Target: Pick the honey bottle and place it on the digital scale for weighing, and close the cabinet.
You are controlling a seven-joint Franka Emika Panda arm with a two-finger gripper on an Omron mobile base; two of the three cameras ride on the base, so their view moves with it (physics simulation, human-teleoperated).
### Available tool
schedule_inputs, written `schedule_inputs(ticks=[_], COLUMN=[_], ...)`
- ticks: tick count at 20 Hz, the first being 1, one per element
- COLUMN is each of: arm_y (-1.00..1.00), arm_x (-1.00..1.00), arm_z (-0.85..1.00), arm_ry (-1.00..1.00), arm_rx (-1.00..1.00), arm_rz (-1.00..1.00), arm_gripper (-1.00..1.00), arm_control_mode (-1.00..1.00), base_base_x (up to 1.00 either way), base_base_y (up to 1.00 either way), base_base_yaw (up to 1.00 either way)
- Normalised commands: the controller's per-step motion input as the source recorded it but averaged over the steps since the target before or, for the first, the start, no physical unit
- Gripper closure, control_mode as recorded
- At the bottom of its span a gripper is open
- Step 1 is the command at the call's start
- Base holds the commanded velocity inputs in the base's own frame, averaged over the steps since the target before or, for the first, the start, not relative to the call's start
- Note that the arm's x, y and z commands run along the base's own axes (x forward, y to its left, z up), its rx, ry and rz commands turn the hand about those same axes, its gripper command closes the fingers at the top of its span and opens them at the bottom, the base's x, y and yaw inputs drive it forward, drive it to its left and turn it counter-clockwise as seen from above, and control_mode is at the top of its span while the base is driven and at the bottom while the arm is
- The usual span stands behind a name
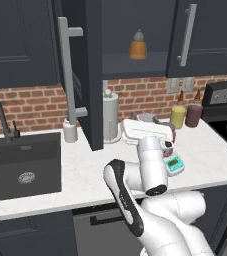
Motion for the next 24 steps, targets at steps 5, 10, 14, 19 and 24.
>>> schedule_inputs(ticks=[5, 10, 14, 19, 24], arm_y=[1.0, 1.0, 1.0, 1.0, 0.85], arm_x=[0.0, 0.0, 0.0, 0.0, 0.0], arm_z=[-0.2, -0.39, -0.02, 0.0, 0.0], arm_ry=[-0.12, -0.01, -0.16, -0.19, -0.06], arm_rx=[-0.01, 0.0, 0.0, 0.0, 0.0], arm_rz=[0.0, 0.0, 0.0, 0.0, 0.0], arm_gripper=[-1.0, -1.0, -1.0, -1.0, -1.0], arm_control_mode=[-1.0, -1.0, -1.0, -1.0, -1.0], base_base_x=[0.0, 0.0, 0.0, 0.0, 0.0], base_base_y=[0.0, 0.0, 0.0, 0.0, 0.0], base_base_yaw=[0.0, 0.0, 0.0, 0.0, 0.0])
